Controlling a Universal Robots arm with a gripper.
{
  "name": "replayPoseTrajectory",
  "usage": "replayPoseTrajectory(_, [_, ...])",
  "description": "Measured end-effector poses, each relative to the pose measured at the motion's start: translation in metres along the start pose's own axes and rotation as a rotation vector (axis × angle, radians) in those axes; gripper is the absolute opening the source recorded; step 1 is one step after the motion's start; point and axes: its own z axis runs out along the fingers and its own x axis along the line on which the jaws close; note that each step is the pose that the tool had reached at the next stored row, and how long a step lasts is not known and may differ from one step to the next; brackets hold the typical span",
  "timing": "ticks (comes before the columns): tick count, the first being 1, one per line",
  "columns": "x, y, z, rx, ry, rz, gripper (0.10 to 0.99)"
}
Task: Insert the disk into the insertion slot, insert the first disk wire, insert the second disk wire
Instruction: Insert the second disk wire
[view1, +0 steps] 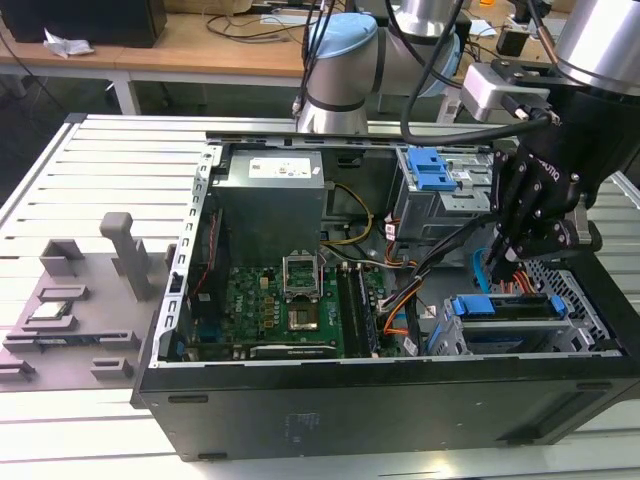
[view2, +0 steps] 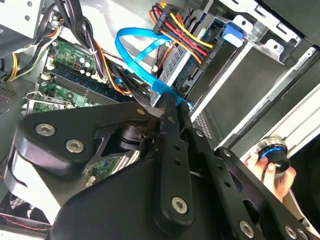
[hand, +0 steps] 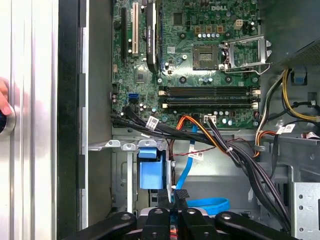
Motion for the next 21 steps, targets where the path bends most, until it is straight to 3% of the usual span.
replayPoseTrajectory(4, [0.0067,-0.0001,0.0014,0.0,0.0,0.0,0.161])
replayPoseTrajectory(11, [0.0073,-0.0021,0.0158,0.0,0.0,0.0,0.161])
replayPoseTrajectory(21, [0.0073,-0.0153,0.0207,0.0,0.0004,0.0,0.161])
